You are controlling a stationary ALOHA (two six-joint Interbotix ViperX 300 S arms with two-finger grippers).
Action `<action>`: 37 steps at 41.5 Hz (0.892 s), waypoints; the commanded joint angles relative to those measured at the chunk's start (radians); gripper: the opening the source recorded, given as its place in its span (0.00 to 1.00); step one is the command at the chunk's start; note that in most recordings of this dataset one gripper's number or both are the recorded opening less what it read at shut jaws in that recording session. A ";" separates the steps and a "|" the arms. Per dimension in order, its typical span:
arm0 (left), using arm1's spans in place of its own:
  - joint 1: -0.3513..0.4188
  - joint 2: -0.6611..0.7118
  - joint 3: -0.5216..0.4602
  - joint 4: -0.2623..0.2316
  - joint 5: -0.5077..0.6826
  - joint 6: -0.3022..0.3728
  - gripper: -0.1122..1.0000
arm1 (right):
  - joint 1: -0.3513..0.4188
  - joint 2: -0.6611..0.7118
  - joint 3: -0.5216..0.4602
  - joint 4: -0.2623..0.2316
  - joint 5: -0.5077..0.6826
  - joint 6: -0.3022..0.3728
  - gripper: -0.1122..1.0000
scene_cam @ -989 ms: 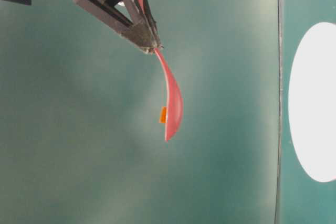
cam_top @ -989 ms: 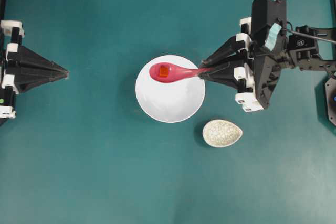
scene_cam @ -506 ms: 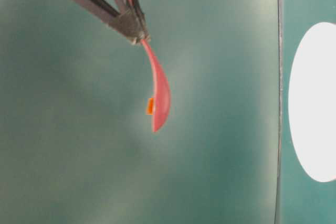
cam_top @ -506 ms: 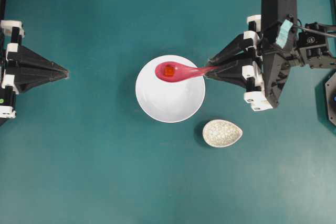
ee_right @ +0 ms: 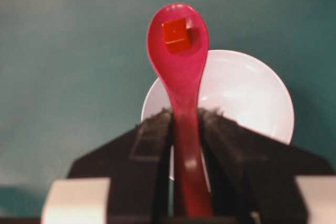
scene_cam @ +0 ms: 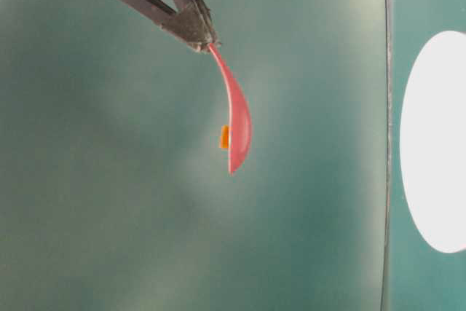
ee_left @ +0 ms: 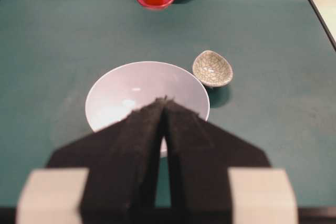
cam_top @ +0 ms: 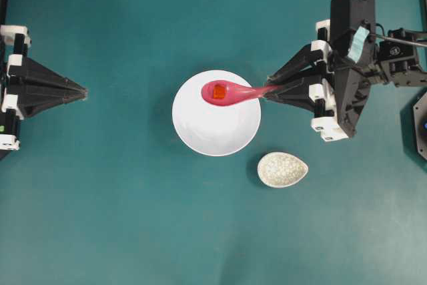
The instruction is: Grip the spoon and scoop the red block from the bowl with right arm.
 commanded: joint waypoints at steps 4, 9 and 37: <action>-0.002 0.006 -0.031 0.002 -0.005 -0.002 0.10 | -0.002 -0.008 -0.015 -0.005 -0.005 -0.002 0.32; -0.002 0.006 -0.029 0.002 0.000 -0.002 0.10 | 0.000 -0.006 -0.015 -0.005 -0.005 -0.002 0.32; -0.002 0.006 -0.029 0.002 0.008 -0.002 0.10 | 0.000 -0.006 -0.014 -0.005 -0.006 -0.002 0.32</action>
